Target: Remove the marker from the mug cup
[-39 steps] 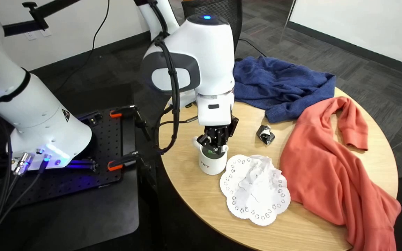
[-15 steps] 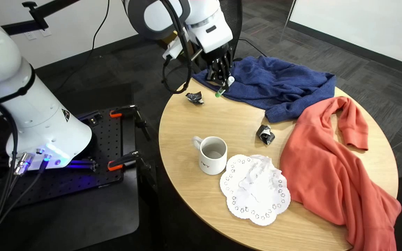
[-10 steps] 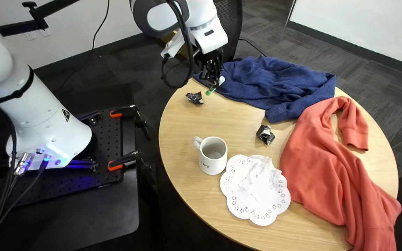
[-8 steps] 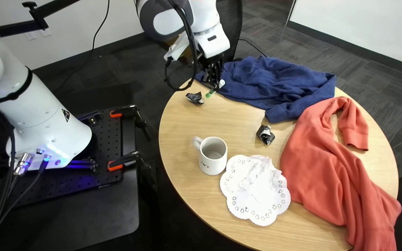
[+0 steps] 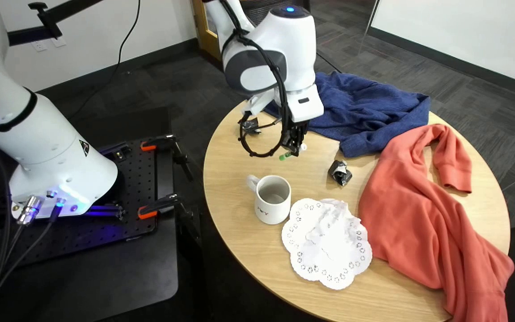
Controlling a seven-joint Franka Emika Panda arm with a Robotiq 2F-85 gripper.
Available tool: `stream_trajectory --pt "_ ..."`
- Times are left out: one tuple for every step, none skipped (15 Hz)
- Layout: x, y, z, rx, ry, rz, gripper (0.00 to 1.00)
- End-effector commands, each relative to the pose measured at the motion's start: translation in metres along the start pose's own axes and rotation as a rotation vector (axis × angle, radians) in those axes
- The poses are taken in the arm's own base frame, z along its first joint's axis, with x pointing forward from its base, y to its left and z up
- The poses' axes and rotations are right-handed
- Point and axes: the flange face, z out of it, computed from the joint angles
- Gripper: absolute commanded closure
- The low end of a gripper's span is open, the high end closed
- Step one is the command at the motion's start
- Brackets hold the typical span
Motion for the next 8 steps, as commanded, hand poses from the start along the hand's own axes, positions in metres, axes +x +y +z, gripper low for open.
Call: stream_trajectory --pt "0.017 -0.009 0.026 -0.031 -0.059 -0.001 0.95" --pt "0.018 -0.011 0.033 -0.040 -0.071 -0.002 0.95" --pt "0.018 -0.013 0.038 -0.050 -0.084 -0.003 0.95" --pt "0.018 -0.015 0.043 -0.057 -0.093 -0.004 0.95" --pt "0.019 -0.016 0.047 -0.063 -0.101 -0.003 0.95" --pt "0.020 -0.018 0.049 -0.070 -0.105 -0.003 0.95" --pt "0.023 -0.018 0.049 -0.076 -0.104 0.001 0.55" --pt "0.024 -0.018 0.049 -0.080 -0.106 0.003 0.54"
